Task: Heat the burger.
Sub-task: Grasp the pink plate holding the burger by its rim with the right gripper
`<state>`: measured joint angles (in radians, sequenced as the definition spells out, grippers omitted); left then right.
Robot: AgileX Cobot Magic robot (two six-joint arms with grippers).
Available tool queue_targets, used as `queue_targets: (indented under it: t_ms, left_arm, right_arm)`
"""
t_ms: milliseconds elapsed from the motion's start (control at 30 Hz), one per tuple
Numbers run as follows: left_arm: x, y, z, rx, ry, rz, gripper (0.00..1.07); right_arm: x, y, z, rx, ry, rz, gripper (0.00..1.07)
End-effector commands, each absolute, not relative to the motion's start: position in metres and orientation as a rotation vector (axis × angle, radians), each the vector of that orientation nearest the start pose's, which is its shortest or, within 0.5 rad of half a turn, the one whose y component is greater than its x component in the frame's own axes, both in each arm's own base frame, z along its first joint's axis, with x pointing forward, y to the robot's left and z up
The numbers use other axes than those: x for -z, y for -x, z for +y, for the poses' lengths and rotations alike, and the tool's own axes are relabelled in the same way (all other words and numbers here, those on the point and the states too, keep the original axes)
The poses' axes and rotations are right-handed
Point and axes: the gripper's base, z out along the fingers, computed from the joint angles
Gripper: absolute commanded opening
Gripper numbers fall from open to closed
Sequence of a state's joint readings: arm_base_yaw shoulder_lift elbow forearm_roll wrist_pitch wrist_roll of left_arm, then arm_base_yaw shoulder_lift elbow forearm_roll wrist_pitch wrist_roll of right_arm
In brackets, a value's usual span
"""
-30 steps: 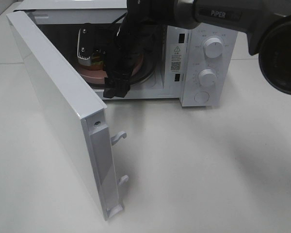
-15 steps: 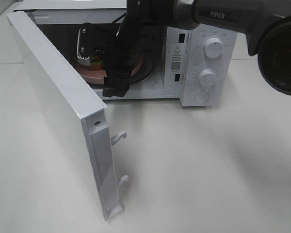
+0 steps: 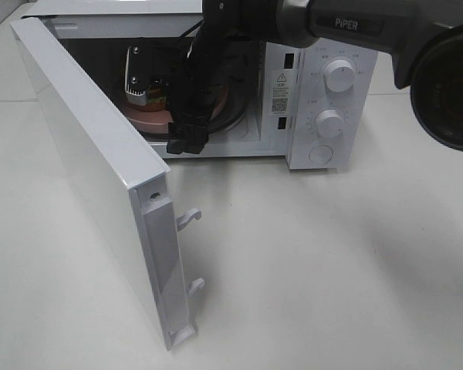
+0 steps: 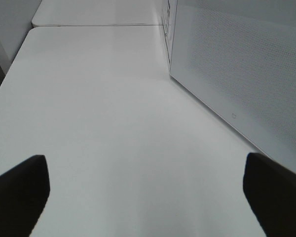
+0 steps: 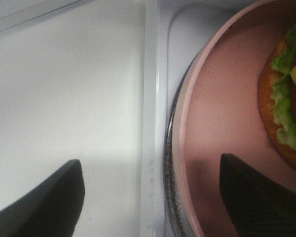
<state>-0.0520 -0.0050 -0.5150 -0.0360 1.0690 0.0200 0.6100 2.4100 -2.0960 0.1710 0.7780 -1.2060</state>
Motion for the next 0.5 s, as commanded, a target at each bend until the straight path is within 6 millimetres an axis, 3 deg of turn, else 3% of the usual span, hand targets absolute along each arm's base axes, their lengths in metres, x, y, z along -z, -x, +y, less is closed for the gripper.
queue_targets:
  t_ms: [33, 500]
  left_arm:
    - [-0.2806, 0.0107, -0.0024, 0.063, -0.070, 2.017, 1.01]
    - [-0.2806, 0.0107, -0.0024, 0.063, -0.070, 2.017, 1.01]
  right_arm:
    - [-0.1728, -0.4372, 0.3095, 0.056, 1.931, 1.663, 0.76]
    - [-0.1688, -0.4416, 0.3064, 0.069, 1.897, 1.693, 0.76]
